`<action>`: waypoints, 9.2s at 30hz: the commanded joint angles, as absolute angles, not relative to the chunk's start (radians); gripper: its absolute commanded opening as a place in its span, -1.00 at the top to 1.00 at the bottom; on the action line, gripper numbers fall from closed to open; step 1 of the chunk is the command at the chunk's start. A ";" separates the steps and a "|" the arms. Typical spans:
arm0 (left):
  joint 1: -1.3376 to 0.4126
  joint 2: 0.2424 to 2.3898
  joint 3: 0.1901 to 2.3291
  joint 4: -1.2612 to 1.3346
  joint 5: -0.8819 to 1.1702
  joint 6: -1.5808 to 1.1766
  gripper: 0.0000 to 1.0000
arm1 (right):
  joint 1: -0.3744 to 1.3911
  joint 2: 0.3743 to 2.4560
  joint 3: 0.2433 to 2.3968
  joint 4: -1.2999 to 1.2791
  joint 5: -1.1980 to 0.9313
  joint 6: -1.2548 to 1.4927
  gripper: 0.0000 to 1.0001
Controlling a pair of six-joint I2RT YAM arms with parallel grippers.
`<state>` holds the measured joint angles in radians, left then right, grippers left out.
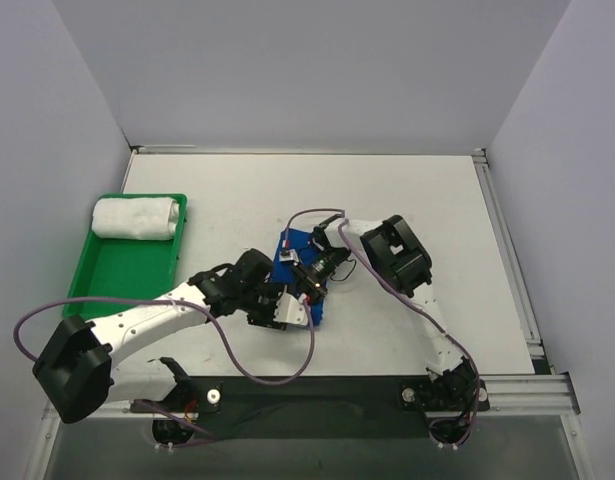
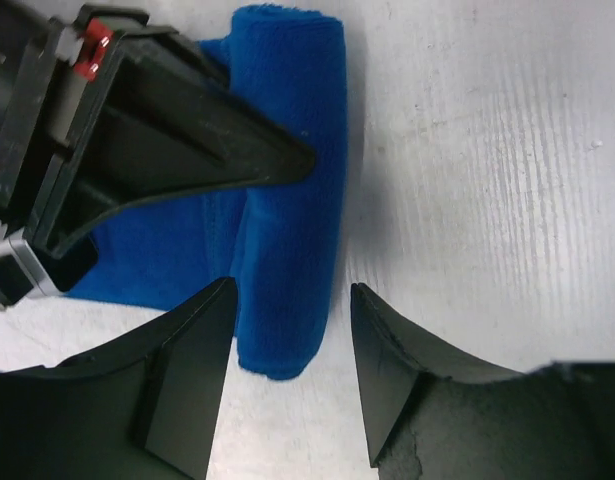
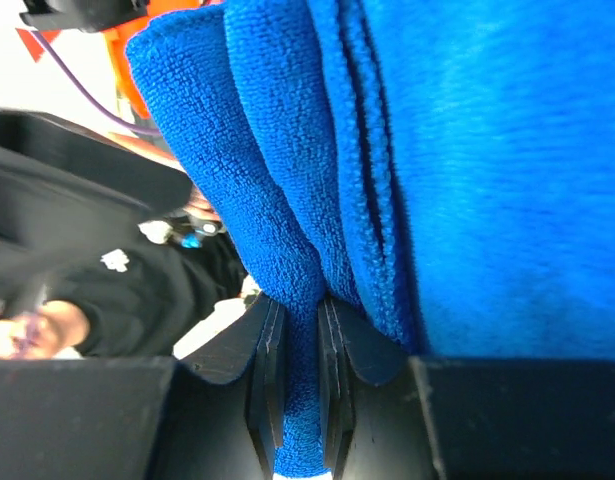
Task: Roll the towels
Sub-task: Roll the towel
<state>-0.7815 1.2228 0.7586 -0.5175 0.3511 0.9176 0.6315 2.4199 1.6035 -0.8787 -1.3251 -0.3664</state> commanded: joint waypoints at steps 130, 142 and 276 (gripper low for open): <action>0.025 1.587 1.436 -0.878 0.829 0.621 -0.24 | 0.695 2.436 1.646 -0.893 -0.982 -0.506 1.00; -0.541 1.227 0.866 -0.625 0.514 0.966 -0.38 | 0.666 2.557 1.749 -0.946 -0.989 -0.450 1.00; 0.158 1.706 1.839 -1.133 0.856 0.844 -0.47 | 0.744 2.226 1.501 -0.733 -1.022 -0.505 1.00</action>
<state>0.1886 1.8874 1.9587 -1.2404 0.8188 0.7818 0.7544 2.1197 1.4933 -0.5720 -0.9848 -0.5076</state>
